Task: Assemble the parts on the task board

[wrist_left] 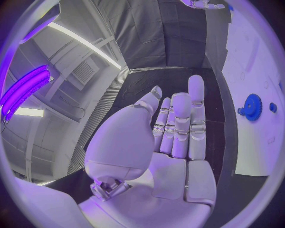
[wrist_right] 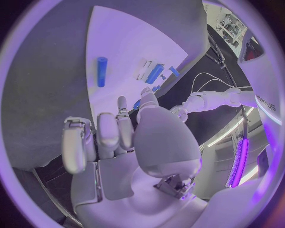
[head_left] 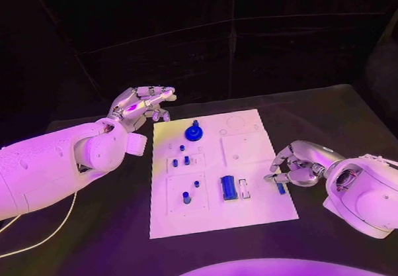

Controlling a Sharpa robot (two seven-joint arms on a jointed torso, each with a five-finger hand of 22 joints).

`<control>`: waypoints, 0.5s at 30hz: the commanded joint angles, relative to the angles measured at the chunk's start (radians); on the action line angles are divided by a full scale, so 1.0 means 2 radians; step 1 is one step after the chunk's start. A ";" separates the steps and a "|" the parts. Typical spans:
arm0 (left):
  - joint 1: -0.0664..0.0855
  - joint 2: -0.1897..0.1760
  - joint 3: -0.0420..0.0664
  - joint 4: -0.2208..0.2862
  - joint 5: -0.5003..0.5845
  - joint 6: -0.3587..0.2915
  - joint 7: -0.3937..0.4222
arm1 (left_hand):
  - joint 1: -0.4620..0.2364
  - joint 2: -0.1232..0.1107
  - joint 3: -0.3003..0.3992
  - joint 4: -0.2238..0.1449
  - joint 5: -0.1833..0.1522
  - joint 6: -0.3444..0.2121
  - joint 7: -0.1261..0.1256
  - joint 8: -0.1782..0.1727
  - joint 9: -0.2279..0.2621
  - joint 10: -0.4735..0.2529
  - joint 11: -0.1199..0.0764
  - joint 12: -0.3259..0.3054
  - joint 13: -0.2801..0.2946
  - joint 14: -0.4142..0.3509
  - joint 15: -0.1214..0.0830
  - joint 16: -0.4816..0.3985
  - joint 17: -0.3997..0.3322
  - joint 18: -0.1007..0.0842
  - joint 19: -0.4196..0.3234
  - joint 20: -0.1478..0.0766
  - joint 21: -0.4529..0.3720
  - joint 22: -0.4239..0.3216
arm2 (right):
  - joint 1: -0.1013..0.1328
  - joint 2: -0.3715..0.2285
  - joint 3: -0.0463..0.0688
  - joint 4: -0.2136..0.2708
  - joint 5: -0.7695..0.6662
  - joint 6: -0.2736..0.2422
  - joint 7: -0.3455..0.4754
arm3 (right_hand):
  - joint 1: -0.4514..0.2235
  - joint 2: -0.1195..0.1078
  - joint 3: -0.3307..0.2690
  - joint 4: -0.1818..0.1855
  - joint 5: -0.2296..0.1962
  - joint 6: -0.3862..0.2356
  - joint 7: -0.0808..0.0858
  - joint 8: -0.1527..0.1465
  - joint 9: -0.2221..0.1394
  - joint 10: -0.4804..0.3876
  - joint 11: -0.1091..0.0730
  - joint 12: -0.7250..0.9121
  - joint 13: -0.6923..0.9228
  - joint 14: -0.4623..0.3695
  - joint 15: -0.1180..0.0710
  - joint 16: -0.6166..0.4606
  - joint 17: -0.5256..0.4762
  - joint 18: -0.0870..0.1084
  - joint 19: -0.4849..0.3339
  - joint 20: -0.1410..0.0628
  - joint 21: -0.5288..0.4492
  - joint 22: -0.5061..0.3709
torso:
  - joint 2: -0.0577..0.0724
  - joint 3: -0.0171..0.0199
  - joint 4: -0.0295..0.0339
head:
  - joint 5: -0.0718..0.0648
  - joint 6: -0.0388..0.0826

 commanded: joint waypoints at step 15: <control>0.001 0.002 0.000 0.000 -0.001 0.006 0.004 | -0.001 -0.002 -0.003 0.001 0.001 -0.002 0.001 0.003 0.000 -0.002 0.000 0.003 -0.001 -0.003 0.001 0.000 -0.001 0.003 0.002 -0.001 -0.003 -0.001 | 0.000 -0.007 0.000 -0.026 -0.062 0.055 -0.015 | 0.031 0.005 -0.007 -0.013 0.015 0.034 -0.006 -0.006 -0.007 0.000 -0.003 -0.010 0.009 0.007 0.000 -0.006 -0.006 -0.004 0.021 0.002 -0.002 0.095 | 0.000 0.0001 0.0004 | -0.011 -0.001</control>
